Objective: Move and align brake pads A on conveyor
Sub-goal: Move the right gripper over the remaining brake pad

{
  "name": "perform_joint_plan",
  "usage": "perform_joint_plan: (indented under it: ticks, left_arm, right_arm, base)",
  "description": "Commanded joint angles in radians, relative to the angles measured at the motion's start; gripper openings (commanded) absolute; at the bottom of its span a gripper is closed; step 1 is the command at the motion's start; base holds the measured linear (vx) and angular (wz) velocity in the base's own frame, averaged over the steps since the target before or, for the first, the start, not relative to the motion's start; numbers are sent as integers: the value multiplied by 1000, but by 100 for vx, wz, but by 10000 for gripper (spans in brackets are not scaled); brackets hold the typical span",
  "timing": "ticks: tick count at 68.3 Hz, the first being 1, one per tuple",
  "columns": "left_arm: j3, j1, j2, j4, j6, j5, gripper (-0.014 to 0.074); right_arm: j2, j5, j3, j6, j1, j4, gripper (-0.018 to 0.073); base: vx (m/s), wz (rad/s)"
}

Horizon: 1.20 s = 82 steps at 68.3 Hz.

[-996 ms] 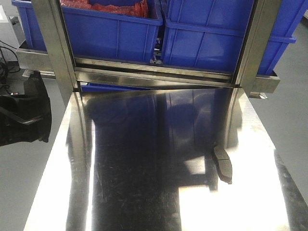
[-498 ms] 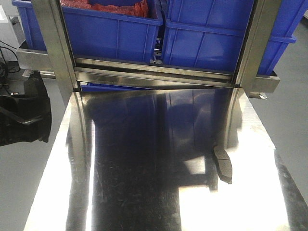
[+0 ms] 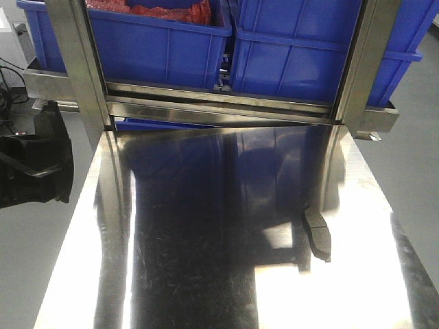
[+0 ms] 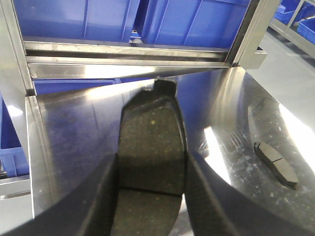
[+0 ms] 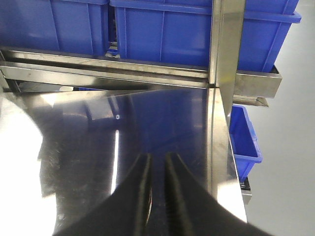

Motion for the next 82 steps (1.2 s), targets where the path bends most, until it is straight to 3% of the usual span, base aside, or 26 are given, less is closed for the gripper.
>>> perform_joint_plan:
  ticks: [1,8,16,34,59,71,82]
  left_arm:
    - [-29,-3,-9,18,-12,-77,118]
    - [-29,-3,-9,18,-12,-77,118]
    - [-29,-3,-9,18,-12,-77,118]
    - [-29,-3,-9,18,-12,-77,118]
    - [-29,-3,-9,18,-12,-74,118]
    - [-29,-3,-9,18,-12,-74,118]
    - [-29,-3,-9,18,-12,-74,118]
  right_arm:
    - [5,-78,-27,-15,-6,-7,251]
    - [5,-70,-27,-15,-6,-26,504]
    - [5,-68,-27,-15,-6,-26,730]
    - [46,-36,-44,-14,-6,1,699]
    - [538,19,-256,-14,0,-31,668]
    - [747,21,-371,1,77,-32,668]
    - [910,89,-489,97,157,-82,668]
  base:
    - [0,0]
    - [0,0]
    - [0,0]
    - [0,0]
    - [0,0]
    - [0,0]
    - [0,0]
